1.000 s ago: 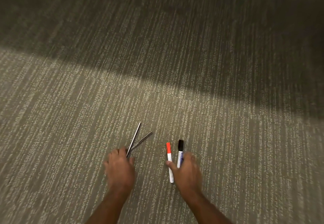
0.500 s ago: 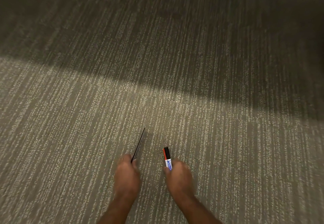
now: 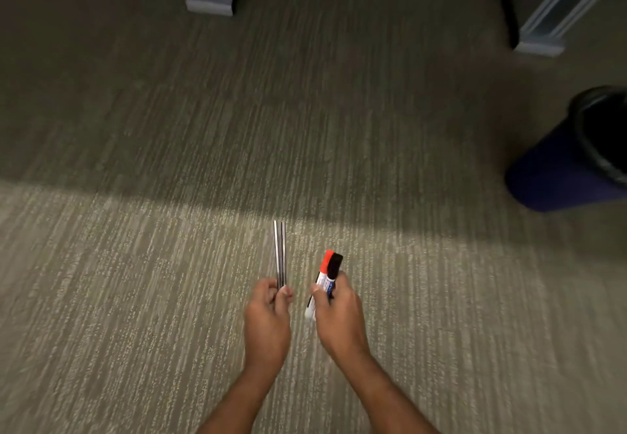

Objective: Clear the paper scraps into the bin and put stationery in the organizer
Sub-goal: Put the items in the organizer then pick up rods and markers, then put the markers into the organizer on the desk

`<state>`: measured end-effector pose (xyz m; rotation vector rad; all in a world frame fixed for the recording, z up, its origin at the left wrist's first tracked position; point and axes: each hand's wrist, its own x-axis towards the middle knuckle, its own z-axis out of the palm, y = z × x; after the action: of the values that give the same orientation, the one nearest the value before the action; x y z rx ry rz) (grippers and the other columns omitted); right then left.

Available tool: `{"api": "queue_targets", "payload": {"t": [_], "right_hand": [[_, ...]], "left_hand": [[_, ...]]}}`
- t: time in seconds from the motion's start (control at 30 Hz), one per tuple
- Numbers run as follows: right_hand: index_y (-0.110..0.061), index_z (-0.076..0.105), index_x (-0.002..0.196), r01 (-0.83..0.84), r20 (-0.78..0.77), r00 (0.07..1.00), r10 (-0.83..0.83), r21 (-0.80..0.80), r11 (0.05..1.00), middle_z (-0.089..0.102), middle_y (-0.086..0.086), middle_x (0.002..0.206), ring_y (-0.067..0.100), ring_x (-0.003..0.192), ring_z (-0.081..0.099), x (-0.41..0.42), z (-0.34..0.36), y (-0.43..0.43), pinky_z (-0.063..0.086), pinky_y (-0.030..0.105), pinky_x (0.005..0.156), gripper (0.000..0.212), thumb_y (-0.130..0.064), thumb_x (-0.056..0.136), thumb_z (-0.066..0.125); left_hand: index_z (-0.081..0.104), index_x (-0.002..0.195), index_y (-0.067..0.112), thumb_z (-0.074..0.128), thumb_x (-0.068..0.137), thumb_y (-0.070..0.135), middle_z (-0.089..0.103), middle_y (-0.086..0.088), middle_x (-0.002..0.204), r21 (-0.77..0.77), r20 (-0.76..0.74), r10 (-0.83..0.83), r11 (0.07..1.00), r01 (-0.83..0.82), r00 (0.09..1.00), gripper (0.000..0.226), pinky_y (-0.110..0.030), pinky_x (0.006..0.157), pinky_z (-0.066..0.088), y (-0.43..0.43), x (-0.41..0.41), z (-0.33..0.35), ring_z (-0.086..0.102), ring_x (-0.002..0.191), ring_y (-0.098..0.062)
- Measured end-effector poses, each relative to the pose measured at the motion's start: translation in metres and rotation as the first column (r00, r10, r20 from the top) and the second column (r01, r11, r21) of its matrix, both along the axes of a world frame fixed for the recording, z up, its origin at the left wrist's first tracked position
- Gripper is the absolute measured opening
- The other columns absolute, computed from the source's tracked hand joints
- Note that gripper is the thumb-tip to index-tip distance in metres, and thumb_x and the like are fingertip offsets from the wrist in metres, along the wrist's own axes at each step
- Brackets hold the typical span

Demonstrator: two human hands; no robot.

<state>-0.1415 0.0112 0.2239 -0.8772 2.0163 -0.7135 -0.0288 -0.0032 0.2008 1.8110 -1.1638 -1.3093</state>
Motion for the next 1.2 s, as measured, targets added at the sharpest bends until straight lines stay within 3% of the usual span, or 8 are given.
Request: {"api": "queue_targets", "payload": {"t": [0.2,0.33,0.43,0.5,0.57,0.73,0.87,1.2], "right_hand": [[-0.034,0.055,0.093,0.091,0.093,0.993,-0.076,-0.173,0.981,0.062,-0.017,0.071,0.001,0.058,0.058,-0.069,0.186,-0.010,0.043,0.022,0.052,0.007,-0.028,0.095,0.058],[-0.059,0.048,0.118,0.177,0.111,0.982,-0.154,-0.245,0.953,0.066,-0.001,0.067,0.004,0.058,0.060,-0.123,0.318,-0.014,0.045,0.020,0.057,0.048,-0.021,0.092,0.061],[-0.029,0.058,0.124,0.270,0.119,0.963,-0.243,-0.332,0.904,0.077,0.010,0.093,0.002,0.066,0.067,-0.165,0.410,-0.021,0.048,0.016,0.063,0.047,-0.001,0.087,0.066],[-0.003,0.061,0.125,0.324,0.153,0.946,-0.286,-0.409,0.853,0.065,0.019,0.125,-0.006,0.081,0.065,-0.196,0.463,-0.023,0.042,0.003,0.069,0.048,0.019,0.082,0.063],[0.003,0.062,0.121,0.340,0.150,0.940,-0.306,-0.443,0.830,0.061,0.027,0.128,0.013,0.102,0.063,-0.223,0.514,-0.027,0.038,0.000,0.075,0.046,0.024,0.080,0.061],[-0.039,0.057,0.091,0.223,-0.049,0.957,-0.286,-0.509,0.831,0.068,-0.005,0.063,-0.001,0.053,0.061,-0.296,0.628,-0.015,0.042,0.005,0.056,0.037,-0.008,0.080,0.074],[-0.037,0.058,0.100,0.167,-0.100,0.963,-0.250,-0.504,0.847,0.069,-0.004,0.072,-0.002,0.068,0.065,-0.349,0.683,-0.032,0.045,0.009,0.063,0.020,-0.024,0.089,0.067],[-0.043,0.054,0.097,0.158,-0.076,0.969,-0.234,-0.539,0.828,0.068,-0.013,0.092,0.001,0.085,0.065,-0.481,0.731,-0.139,0.046,0.017,0.068,0.010,-0.033,0.095,0.059]], "left_hand": [[0.059,0.100,0.021,0.055,0.100,0.009,0.076,-0.002,0.085,-0.148,-0.091,-0.074,0.987,0.060,0.993,0.013,-0.027,0.076,0.057,-0.038,-0.071,0.190,0.073,0.082,-0.008],[0.059,0.094,0.011,0.057,0.097,0.000,0.075,-0.006,0.078,-0.219,-0.147,-0.126,0.971,0.092,0.981,0.012,-0.026,0.070,0.056,-0.060,-0.127,0.322,0.072,0.071,-0.016],[0.061,0.089,0.002,0.059,0.092,-0.010,0.074,-0.008,0.067,-0.304,-0.161,-0.150,0.948,0.096,0.975,0.012,-0.015,0.059,0.053,-0.072,-0.168,0.415,0.067,0.055,-0.005],[0.063,0.082,0.005,0.062,0.089,-0.012,0.074,-0.005,0.063,-0.352,-0.124,-0.166,0.929,0.113,0.978,0.018,-0.018,0.059,0.054,-0.076,-0.196,0.470,0.069,0.054,-0.009],[0.064,0.078,0.012,0.065,0.087,-0.009,0.075,-0.001,0.062,-0.392,-0.091,-0.186,0.910,0.136,0.978,0.023,-0.029,0.065,0.057,-0.081,-0.224,0.521,0.073,0.058,-0.015],[0.063,0.079,0.015,0.066,0.088,-0.005,0.075,0.003,0.065,-0.481,-0.125,-0.220,0.866,0.135,0.968,0.022,-0.035,0.067,0.058,-0.093,-0.289,0.632,0.074,0.061,-0.012],[0.061,0.087,0.021,0.064,0.094,0.011,0.076,0.006,0.077,-0.519,-0.127,-0.293,0.834,0.188,0.948,0.013,-0.025,0.074,0.055,-0.115,-0.337,0.693,0.072,0.071,0.000],[0.058,0.095,0.024,0.058,0.098,0.018,0.070,0.005,0.097,-0.616,-0.183,-0.429,0.751,0.237,0.885,0.007,-0.029,0.082,0.058,-0.218,-0.464,0.746,0.072,0.090,-0.008]]}}
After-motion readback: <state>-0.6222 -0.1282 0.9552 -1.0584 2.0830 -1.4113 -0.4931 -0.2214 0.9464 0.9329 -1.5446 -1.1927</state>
